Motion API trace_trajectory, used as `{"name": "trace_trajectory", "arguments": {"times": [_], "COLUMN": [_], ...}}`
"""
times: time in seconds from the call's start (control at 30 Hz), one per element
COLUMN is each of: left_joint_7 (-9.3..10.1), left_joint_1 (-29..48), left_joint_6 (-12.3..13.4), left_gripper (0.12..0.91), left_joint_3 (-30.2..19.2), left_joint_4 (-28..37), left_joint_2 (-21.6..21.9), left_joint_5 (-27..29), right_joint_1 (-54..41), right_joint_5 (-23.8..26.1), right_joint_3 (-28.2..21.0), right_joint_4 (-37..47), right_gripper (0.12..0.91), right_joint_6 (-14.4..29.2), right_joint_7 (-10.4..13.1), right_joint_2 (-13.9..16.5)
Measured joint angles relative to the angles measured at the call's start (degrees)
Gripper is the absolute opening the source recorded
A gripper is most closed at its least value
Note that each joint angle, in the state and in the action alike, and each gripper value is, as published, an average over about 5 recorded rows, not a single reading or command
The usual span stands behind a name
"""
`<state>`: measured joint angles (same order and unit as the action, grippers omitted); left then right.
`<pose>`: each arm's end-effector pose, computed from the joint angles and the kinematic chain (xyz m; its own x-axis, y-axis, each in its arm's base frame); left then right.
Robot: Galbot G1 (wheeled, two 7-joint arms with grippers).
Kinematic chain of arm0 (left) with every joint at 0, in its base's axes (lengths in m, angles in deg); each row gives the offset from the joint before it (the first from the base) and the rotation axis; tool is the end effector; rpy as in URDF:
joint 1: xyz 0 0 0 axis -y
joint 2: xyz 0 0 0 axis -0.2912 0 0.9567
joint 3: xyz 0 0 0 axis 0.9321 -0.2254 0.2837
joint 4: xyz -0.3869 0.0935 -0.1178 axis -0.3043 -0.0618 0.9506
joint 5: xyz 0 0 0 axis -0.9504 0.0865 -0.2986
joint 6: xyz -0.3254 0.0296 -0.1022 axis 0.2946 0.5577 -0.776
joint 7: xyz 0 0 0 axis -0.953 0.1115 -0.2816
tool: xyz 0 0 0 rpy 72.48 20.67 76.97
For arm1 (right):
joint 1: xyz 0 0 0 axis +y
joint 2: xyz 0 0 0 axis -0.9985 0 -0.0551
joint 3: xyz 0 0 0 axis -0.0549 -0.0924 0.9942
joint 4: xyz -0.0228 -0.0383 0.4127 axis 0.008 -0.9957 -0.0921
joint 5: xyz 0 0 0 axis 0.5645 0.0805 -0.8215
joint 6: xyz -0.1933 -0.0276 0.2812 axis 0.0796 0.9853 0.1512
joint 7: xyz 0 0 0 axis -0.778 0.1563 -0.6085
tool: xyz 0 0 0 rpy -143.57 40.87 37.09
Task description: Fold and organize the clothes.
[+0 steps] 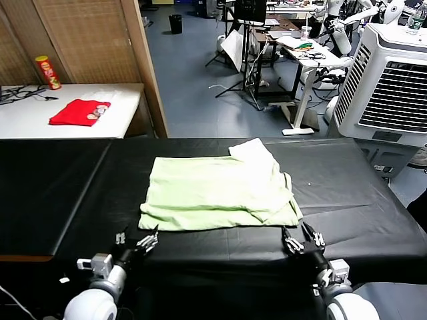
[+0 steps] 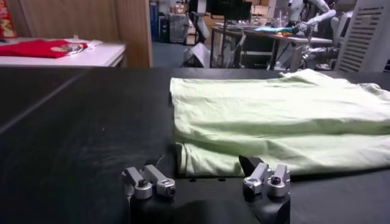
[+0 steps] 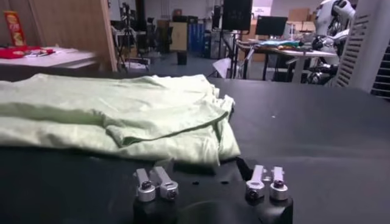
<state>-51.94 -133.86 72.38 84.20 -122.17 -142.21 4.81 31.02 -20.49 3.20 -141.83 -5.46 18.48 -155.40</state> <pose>0.1629 0.1046 -0.3688 -0.9222 0.1137 0.3697 0.1042 0.9935 -0.0455 0.1557 -0.1151 -0.3898 -0.9453 -0.1358 0.2965 -0.1573 0.9863 -0.0499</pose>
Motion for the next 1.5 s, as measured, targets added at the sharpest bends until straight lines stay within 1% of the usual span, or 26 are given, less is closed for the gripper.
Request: {"name": "trace_trajectory", "arguments": {"times": [0.07, 0.1, 0.17, 0.2, 0.27, 0.3, 0.33, 0.4, 0.5, 0.6, 0.77, 0.9, 1.1, 1.17, 1.2, 1.3, 1.33, 1.4, 1.43, 1.5], "left_joint_7": [-0.1, -0.13, -0.14, -0.14, -0.13, -0.13, -0.12, -0.12, 0.0, 0.57, 2.06, 2.28, 2.06, 2.09, 2.17, 2.49, 2.6, 2.89, 3.08, 3.46], "left_joint_1": [0.1, 0.2, 0.3, 0.3, 0.2, 0.2, 0.1, 0.0, -0.3, -0.9, -2.7, -5.1, -10.5, -12.3, -13.1, -15.0, -15.5, -16.4, -16.8, -17.7], "left_joint_6": [0.0, 0.0, 0.0, 0.1, 0.1, 0.1, 0.1, 0.0, -0.1, -0.8, -2.9, -3.8, -4.4, -4.7, -4.9, -5.5, -5.7, -6.2, -6.5, -7.3], "left_gripper": [0.595, 0.536, 0.448, 0.386, 0.286, 0.226, 0.183, 0.134, 0.128, 0.127, 0.127, 0.127, 0.127, 0.127, 0.127, 0.13, 0.144, 0.207, 0.253, 0.367], "left_joint_3": [0.0, -0.1, -0.1, -0.1, -0.1, -0.1, -0.1, -0.1, -0.2, -0.2, 0.7, 1.9, 4.3, 5.1, 5.5, 6.5, 6.8, 7.4, 7.7, 8.4], "left_joint_4": [0.1, 0.1, 0.3, 0.3, 0.3, 0.3, 0.3, 0.3, 0.1, -0.6, -2.6, -5.1, -8.7, -9.6, -10.0, -11.2, -11.6, -12.5, -12.9, -13.9], "left_joint_2": [0.0, 0.0, 0.0, 0.1, 0.1, 0.1, 0.1, 0.2, 0.4, 1.1, 3.1, 4.6, 5.8, 5.9, 5.8, 5.3, 5.2, 4.9, 4.8, 4.5], "left_joint_5": [-0.1, -0.1, -0.2, -0.2, -0.1, -0.1, 0.0, 0.1, 0.3, 0.9, 1.3, 1.7, 2.5, 2.5, 2.4, 2.2, 2.0, 1.8, 1.6, 1.4], "right_joint_1": [-0.1, -0.2, -0.4, -0.5, -0.7, -0.7, -0.7, -0.5, 0.4, 2.1, 5.9, 8.8, 12.0, 12.8, 13.2, 14.7, 15.3, 16.3, 16.8, 17.3], "right_joint_5": [0.0, 0.0, 0.0, 0.0, 0.0, 0.0, 0.0, -0.4, -1.7, -3.1, -3.6, -3.5, -3.5, -3.4, -3.4, -3.1, -3.0, -3.0, -3.1, -3.8], "right_joint_3": [0.0, 0.0, -0.1, -0.1, -0.2, -0.2, -0.2, -0.2, 0.1, 0.7, 1.8, 2.4, 2.5, 2.7, 2.9, 3.6, 3.9, 4.5, 4.7, 5.3], "right_joint_4": [0.0, 0.0, 0.2, 0.4, 0.7, 0.7, 0.7, 0.3, -1.1, -3.3, -7.2, -9.8, -12.0, -12.6, -13.1, -14.7, -15.3, -16.9, -17.7, -19.4], "right_gripper": [0.407, 0.373, 0.276, 0.233, 0.161, 0.14, 0.131, 0.121, 0.121, 0.121, 0.121, 0.121, 0.123, 0.152, 0.184, 0.329, 0.396, 0.496, 0.563, 0.659], "right_joint_6": [0.0, 0.0, 0.0, 0.0, 0.0, -0.1, -0.3, -1.0, -3.0, -5.6, -8.4, -9.5, -9.6, -9.7, -9.9, -10.9, -11.4, -12.2, -12.4, -12.5], "right_joint_7": [0.0, 0.0, 0.0, 0.0, 0.1, 0.1, 0.2, 0.8, 2.0, 3.0, 4.1, 4.7, 4.9, 5.0, 5.1, 5.4, 5.5, 5.6, 5.7, 5.7], "right_joint_2": [0.0, 0.0, -0.1, 0.0, 0.0, 0.1, 0.1, 0.4, 1.1, 2.0, 3.1, 3.0, 2.4, 2.3, 2.3, 2.3, 2.4, 2.4, 2.4, 2.4]}}
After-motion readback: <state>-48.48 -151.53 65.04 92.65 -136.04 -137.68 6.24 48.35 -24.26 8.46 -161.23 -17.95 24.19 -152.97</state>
